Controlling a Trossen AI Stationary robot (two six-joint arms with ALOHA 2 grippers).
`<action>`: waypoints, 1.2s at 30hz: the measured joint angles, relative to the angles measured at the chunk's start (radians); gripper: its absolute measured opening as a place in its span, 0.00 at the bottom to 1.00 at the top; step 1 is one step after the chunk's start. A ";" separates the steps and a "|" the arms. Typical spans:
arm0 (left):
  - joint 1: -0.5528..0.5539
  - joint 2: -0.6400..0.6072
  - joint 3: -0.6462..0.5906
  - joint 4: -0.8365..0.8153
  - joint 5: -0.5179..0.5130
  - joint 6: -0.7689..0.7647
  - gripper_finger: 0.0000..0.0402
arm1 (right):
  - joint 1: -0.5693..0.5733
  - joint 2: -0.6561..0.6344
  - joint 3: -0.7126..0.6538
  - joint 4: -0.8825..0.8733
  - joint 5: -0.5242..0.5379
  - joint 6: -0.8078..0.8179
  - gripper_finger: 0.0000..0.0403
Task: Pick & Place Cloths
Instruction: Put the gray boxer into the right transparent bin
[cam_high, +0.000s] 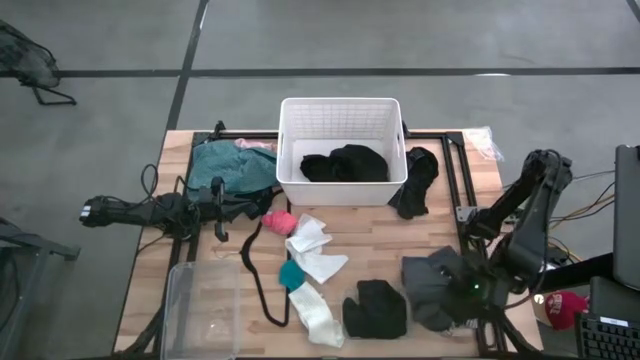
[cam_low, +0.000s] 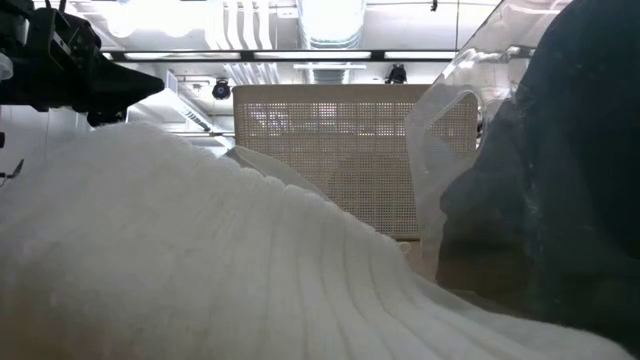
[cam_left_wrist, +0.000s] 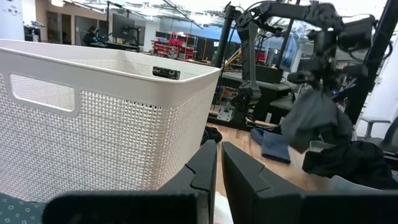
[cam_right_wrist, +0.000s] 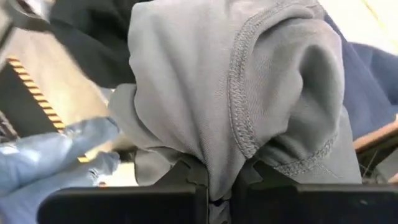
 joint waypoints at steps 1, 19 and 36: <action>0.000 0.000 0.000 0.000 0.000 0.000 0.08 | 0.000 0.000 0.026 -0.015 0.016 -0.006 0.03; 0.000 0.000 0.000 0.000 0.000 0.000 0.08 | -0.102 0.172 0.336 0.095 0.266 -0.519 0.03; 0.000 0.000 0.000 0.000 0.000 0.000 0.08 | -0.189 0.436 0.356 0.121 0.285 -0.877 0.03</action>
